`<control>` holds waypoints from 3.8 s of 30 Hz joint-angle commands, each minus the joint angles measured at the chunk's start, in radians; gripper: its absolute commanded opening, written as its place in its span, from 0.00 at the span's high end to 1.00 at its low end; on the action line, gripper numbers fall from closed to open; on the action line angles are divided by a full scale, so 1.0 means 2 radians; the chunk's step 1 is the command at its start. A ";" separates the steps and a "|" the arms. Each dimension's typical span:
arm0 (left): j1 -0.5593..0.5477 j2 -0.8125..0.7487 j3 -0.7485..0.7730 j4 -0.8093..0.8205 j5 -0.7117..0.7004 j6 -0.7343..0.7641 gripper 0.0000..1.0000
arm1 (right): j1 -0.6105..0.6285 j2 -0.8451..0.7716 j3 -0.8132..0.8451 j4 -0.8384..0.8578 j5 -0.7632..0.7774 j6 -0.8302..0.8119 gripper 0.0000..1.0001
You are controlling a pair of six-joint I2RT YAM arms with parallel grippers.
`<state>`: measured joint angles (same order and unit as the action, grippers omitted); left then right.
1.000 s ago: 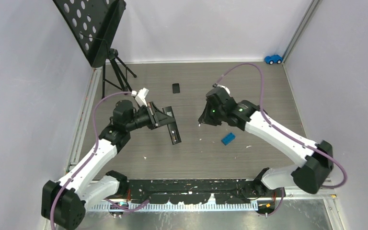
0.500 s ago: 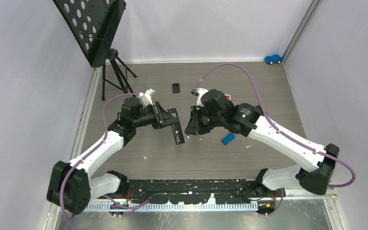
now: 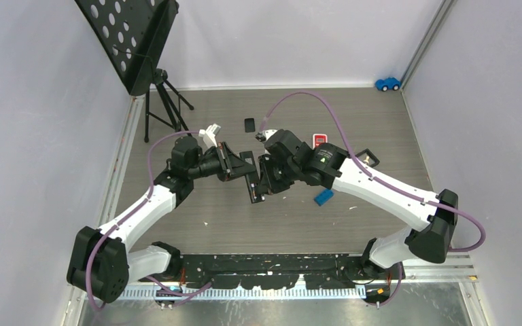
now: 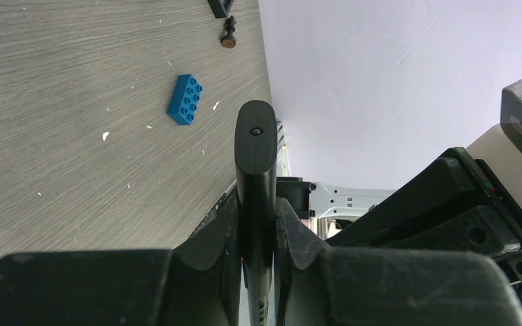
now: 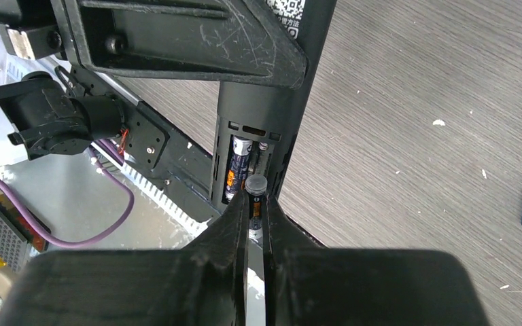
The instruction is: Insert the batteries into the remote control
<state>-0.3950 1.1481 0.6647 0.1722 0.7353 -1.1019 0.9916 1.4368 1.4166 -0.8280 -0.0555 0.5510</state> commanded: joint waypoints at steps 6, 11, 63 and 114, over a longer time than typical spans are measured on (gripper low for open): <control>0.000 -0.004 -0.007 0.050 0.016 -0.022 1.00 | 0.007 0.010 0.027 0.002 0.002 -0.009 0.86; 0.000 -0.005 -0.006 0.051 0.016 -0.022 1.00 | 0.007 0.010 0.027 0.003 0.000 -0.007 0.82; 0.012 -0.030 -0.013 0.049 -0.005 -0.068 1.00 | -0.031 -0.062 -0.039 0.121 -0.014 0.148 0.48; 0.025 -0.028 -0.046 0.218 -0.043 -0.263 1.00 | -0.047 -0.138 -0.314 0.569 0.010 0.431 0.73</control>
<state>-0.3412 1.1030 0.5800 0.5327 0.6140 -1.6196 0.9051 1.1484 0.7837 0.2256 -0.0284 1.3865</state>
